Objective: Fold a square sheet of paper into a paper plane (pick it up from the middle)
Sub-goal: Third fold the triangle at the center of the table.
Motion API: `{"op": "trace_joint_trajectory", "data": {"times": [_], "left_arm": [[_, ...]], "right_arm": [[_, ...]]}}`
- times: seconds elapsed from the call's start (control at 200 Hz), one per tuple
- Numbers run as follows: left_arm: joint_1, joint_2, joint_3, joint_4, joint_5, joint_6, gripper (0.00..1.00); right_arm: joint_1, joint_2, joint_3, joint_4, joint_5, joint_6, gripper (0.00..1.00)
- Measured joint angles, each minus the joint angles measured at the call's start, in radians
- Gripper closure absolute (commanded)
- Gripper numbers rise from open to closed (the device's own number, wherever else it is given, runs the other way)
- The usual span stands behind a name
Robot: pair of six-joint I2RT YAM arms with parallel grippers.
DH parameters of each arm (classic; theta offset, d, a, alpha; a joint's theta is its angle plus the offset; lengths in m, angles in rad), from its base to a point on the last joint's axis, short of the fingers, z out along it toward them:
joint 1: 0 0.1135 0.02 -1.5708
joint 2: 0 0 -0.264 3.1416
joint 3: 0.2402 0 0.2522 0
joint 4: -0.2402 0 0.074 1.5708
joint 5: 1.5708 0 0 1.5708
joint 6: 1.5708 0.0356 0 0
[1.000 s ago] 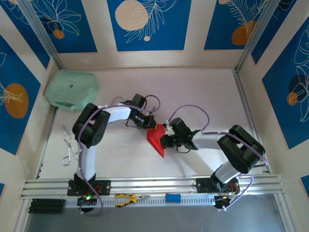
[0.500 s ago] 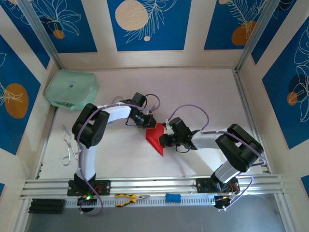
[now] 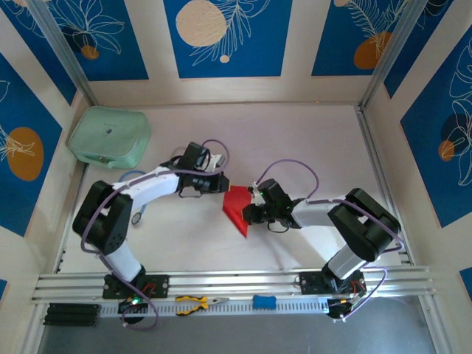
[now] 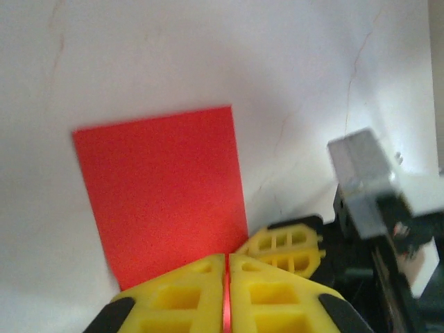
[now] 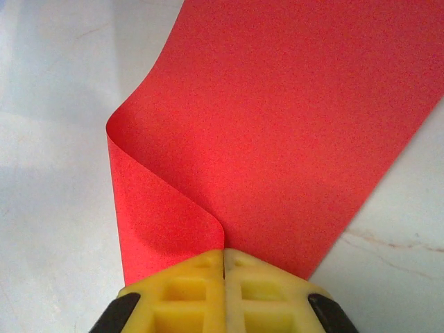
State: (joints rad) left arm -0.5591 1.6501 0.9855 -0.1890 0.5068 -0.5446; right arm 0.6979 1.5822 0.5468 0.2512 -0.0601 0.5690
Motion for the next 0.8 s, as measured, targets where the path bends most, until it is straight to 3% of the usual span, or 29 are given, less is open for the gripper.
{"op": "trace_joint_trajectory", "data": {"times": [0.28,0.55,0.8], "left_arm": [[-0.031,-0.066,-0.281,0.324,0.116,-0.241,1.00],[-0.105,0.009,-0.351,0.592,0.156,-0.387,1.00],[-0.117,0.054,-0.370,0.653,0.146,-0.423,1.00]], "right_arm": [[-0.006,0.000,0.000,0.001,-0.003,0.000,1.00],[-0.007,0.001,0.000,0.001,-0.003,0.000,1.00],[-0.007,0.001,0.000,0.001,-0.003,0.000,1.00]]}}
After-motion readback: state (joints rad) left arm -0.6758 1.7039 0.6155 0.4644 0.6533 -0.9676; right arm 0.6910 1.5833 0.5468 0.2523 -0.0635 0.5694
